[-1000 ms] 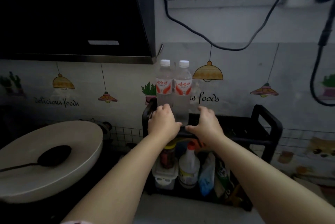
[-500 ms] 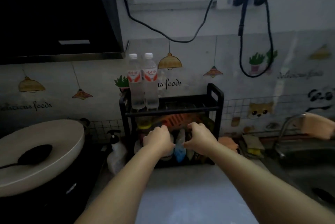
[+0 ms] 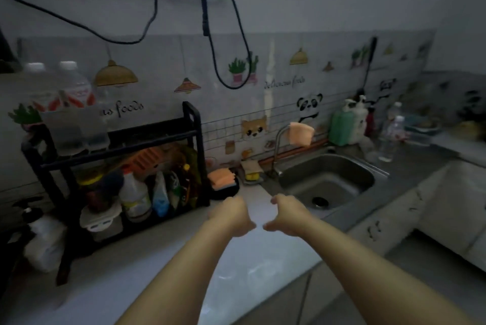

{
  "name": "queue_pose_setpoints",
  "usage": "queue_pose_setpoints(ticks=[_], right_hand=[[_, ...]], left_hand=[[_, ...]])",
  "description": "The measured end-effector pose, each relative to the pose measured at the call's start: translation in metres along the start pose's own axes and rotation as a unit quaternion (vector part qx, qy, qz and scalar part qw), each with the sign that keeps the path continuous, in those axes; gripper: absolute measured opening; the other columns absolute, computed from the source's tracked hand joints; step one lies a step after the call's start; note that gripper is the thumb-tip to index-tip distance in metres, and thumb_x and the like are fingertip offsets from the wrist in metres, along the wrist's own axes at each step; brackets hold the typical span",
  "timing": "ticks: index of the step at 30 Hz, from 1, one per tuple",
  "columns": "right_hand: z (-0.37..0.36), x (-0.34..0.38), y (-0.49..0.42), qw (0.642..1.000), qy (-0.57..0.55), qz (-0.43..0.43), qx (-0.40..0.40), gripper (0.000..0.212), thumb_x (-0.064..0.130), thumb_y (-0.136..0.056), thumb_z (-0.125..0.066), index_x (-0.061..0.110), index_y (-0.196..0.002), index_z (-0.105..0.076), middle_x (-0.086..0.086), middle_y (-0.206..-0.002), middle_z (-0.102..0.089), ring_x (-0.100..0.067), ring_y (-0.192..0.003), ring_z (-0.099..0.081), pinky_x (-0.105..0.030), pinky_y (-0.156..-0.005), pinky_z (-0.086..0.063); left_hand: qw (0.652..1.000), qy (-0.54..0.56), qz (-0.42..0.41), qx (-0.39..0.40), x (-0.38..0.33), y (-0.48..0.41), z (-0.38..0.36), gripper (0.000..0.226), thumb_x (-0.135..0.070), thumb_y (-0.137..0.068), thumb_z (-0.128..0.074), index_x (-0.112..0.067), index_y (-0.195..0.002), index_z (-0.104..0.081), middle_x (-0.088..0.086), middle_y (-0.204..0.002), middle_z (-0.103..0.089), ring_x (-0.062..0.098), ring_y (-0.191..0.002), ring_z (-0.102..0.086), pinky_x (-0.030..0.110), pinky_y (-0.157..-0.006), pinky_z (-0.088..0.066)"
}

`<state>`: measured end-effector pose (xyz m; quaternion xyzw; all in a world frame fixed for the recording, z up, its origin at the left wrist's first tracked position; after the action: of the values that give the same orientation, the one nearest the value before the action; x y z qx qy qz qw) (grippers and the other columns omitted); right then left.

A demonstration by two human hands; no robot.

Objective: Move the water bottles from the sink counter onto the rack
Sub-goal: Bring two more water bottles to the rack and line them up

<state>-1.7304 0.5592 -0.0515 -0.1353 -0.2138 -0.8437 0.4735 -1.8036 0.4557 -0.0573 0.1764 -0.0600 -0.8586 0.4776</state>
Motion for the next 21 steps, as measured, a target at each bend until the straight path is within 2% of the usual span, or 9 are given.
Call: queue_pose_setpoints(ticks=[4,8,12,15,21], right_hand=[[0.034,-0.079,0.013,0.998,-0.029,-0.049,-0.034,0.064,0.034,-0.076,-0.072,0.009,-0.129,-0.047,-0.011,-0.132,-0.052,-0.028,-0.115,-0.055,-0.032,-0.086,-0.048],[0.075,-0.169,0.027,0.992,-0.052,-0.103,-0.057,0.067,0.025,-0.079,-0.071,0.01,-0.136,-0.04,-0.011,-0.138,-0.045,-0.027,-0.121,-0.051,-0.033,-0.094,-0.048],[0.121,-0.26,0.035,0.984,-0.094,-0.141,-0.062,0.066,0.027,-0.074,-0.075,0.01,-0.131,-0.045,-0.011,-0.132,-0.048,-0.028,-0.113,-0.056,-0.039,-0.091,-0.053],[0.157,-0.322,0.038,0.98,-0.097,-0.155,-0.076,0.054,0.024,-0.08,-0.07,0.012,-0.128,-0.048,-0.01,-0.131,-0.052,-0.026,-0.114,-0.056,-0.033,-0.091,-0.051],[0.207,-0.425,0.032,0.97,-0.13,-0.18,-0.102,0.067,0.024,-0.078,-0.072,0.01,-0.136,-0.042,-0.009,-0.14,-0.045,-0.024,-0.126,-0.048,-0.03,-0.101,-0.042]], left_hand=[[0.998,-0.009,-0.056,0.017,-0.086,-0.013,-0.023,0.057,-0.037,-0.084,-0.061,-0.01,-0.13,-0.042,0.01,-0.125,-0.053,0.028,-0.11,-0.054,0.039,-0.093,-0.049],[0.994,-0.005,-0.103,0.032,-0.184,-0.025,-0.051,0.042,-0.03,-0.082,-0.063,-0.012,-0.118,-0.052,0.008,-0.113,-0.06,0.026,-0.102,-0.058,0.038,-0.089,-0.051],[0.989,-0.018,-0.138,0.043,-0.287,-0.033,-0.072,0.045,-0.034,-0.08,-0.064,-0.013,-0.118,-0.051,0.008,-0.118,-0.059,0.027,-0.105,-0.057,0.038,-0.091,-0.05],[0.986,-0.019,-0.157,0.046,-0.361,-0.042,-0.085,0.046,-0.034,-0.08,-0.062,-0.014,-0.121,-0.052,0.007,-0.12,-0.059,0.027,-0.108,-0.057,0.04,-0.092,-0.049],[0.977,-0.027,-0.2,0.065,-0.472,-0.066,-0.106,0.051,-0.033,-0.08,-0.064,-0.014,-0.125,-0.047,0.007,-0.121,-0.058,0.026,-0.108,-0.058,0.041,-0.093,-0.051]])
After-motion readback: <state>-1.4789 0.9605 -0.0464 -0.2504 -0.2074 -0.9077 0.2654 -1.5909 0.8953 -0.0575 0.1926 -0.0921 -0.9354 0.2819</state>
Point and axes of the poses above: each hand's wrist, its own y-axis away from the middle knuckle, its own z-axis out of the back of the hand, x = y × z, the point moved 6 cm from there along -y, towards the middle knuckle
